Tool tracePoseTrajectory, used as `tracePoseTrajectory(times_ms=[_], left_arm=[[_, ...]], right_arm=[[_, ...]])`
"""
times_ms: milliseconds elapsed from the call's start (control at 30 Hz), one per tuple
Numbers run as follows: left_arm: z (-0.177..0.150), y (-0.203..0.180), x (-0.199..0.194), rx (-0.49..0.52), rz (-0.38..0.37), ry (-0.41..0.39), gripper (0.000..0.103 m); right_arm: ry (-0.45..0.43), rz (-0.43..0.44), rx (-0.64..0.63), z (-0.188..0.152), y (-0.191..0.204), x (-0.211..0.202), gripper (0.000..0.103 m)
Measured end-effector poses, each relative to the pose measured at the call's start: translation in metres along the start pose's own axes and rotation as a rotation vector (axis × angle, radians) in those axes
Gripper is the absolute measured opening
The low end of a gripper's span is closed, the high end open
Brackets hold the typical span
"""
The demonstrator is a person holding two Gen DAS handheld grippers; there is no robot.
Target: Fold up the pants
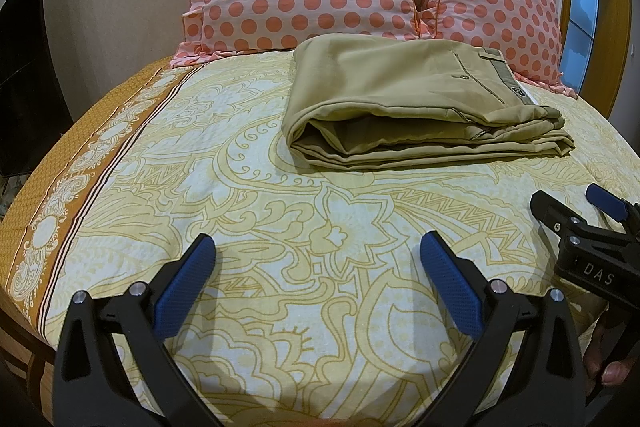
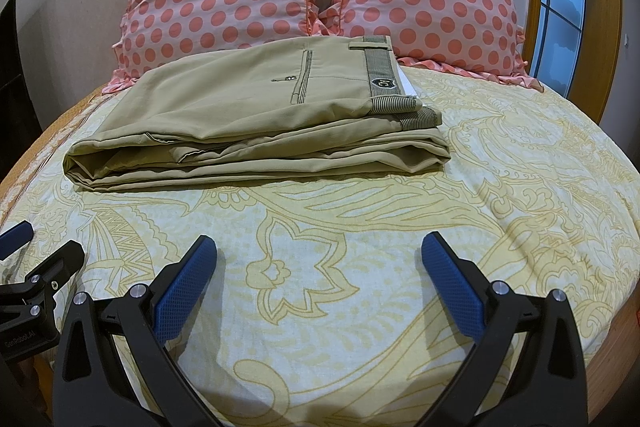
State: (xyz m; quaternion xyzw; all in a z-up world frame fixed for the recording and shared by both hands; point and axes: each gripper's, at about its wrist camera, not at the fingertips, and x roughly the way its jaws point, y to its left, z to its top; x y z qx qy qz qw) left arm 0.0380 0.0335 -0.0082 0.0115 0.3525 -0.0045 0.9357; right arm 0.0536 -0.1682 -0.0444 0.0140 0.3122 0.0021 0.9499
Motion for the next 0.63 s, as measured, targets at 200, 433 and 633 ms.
tracePoseTrajectory(times_ms=[200, 433, 633], left_arm=[[-0.0001, -0.0012, 0.0001, 0.001, -0.002, -0.001, 0.101], [0.0020, -0.0027, 0.0014, 0.007, -0.009, -0.010, 0.101], [0.0023, -0.0038, 0.0016, 0.010, -0.010, -0.012, 0.101]], right_arm=[[0.000, -0.001, 0.000, -0.0003, 0.0001, -0.0002, 0.102], [-0.001, -0.001, 0.000, 0.0000, 0.0001, -0.0001, 0.102], [0.000, 0.001, 0.000, 0.0001, -0.0003, 0.0000, 0.102]])
